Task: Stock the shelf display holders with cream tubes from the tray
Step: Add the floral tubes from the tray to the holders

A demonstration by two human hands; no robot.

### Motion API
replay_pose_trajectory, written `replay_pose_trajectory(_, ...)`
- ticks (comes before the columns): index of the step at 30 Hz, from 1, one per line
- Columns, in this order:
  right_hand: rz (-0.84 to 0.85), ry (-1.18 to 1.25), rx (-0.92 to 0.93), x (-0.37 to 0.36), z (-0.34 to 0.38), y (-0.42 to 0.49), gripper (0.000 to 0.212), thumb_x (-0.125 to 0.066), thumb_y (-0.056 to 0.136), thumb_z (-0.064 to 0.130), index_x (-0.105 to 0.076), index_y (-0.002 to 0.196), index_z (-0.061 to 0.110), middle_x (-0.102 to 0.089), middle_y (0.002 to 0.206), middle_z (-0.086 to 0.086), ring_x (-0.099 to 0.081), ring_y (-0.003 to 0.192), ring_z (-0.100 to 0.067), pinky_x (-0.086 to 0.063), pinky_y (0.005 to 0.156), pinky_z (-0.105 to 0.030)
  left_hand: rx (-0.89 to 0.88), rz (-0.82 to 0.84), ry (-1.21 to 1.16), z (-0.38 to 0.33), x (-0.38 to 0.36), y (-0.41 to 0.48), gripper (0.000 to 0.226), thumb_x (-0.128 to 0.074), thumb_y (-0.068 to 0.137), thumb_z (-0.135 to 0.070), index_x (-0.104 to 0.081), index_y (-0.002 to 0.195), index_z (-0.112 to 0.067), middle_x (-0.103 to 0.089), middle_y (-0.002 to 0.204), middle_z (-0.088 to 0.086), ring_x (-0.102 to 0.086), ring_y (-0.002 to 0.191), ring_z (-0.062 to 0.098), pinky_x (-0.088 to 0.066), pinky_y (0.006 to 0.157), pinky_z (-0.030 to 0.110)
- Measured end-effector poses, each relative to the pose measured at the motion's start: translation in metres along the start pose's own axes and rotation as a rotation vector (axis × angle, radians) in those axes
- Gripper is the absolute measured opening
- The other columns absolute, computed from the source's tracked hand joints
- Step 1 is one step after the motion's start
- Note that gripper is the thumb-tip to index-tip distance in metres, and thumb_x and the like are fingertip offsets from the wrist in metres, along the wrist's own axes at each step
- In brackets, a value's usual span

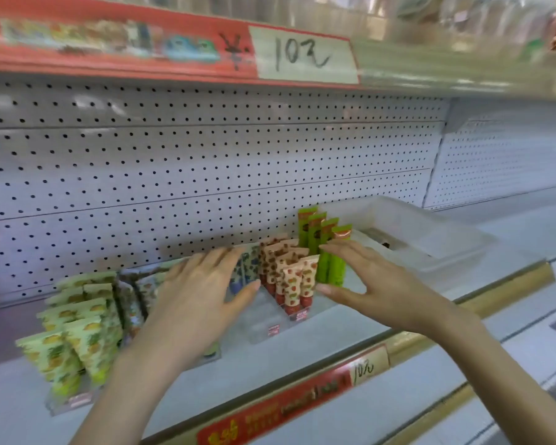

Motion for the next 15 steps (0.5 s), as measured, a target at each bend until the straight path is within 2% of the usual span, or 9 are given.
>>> replay_pose_trajectory(3,-0.027,-0.002,0.042,0.01,-0.033,-0.004,0.081,-0.024,0.075,0.08,-0.023,0.144,0.039,-0.019,0.152,0.019,-0.017,0.14,0.001,-0.025,0.114,-0.03,0.02,-0.027,0.008,-0.03,-0.003,0.018,0.08,-0.01,0.081,-0.074,-0.02,0.146,-0.029,-0.029,0.15,-0.008,-0.03,0.135,0.014,-0.025,0.109,0.032)
replay_pose_trajectory(6,-0.035,-0.015,0.057,0.022,-0.071,-0.013,0.083,-0.018,0.072,0.08,-0.021,0.144,0.04,-0.02,0.152,0.018,-0.019,0.139,-0.001,-0.02,0.113,-0.022,0.053,-0.079,0.009,-0.068,-0.005,0.039,0.093,0.002,0.067,-0.071,-0.032,0.143,-0.028,-0.038,0.146,-0.007,-0.037,0.132,0.017,-0.031,0.105,0.034)
replay_pose_trajectory(9,-0.037,-0.032,0.057,0.037,-0.109,-0.026,0.077,-0.022,0.079,0.077,-0.023,0.144,0.037,-0.019,0.151,0.021,-0.02,0.138,-0.001,-0.027,0.112,-0.03,0.06,-0.09,-0.03,-0.108,-0.019,0.057,0.09,-0.001,0.067,-0.07,-0.037,0.14,-0.03,-0.04,0.144,-0.009,-0.037,0.131,0.015,-0.031,0.104,0.033)
replay_pose_trajectory(15,0.049,0.007,-0.009,0.062,-0.181,-0.036,0.066,-0.035,0.083,0.069,-0.021,0.143,0.045,-0.017,0.148,0.029,-0.024,0.132,0.004,-0.033,0.103,-0.026,0.072,-0.053,-0.08,-0.168,-0.051,0.077,0.077,-0.019,0.077,-0.065,-0.051,0.132,-0.022,-0.053,0.135,-0.003,-0.051,0.121,0.023,-0.041,0.096,0.042)
Point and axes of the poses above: each hand's wrist, its own y-axis towards the middle knuckle, its own x-axis out of the back of the hand, z = x × y, the point moved 9 cm from there along y, towards the middle knuckle
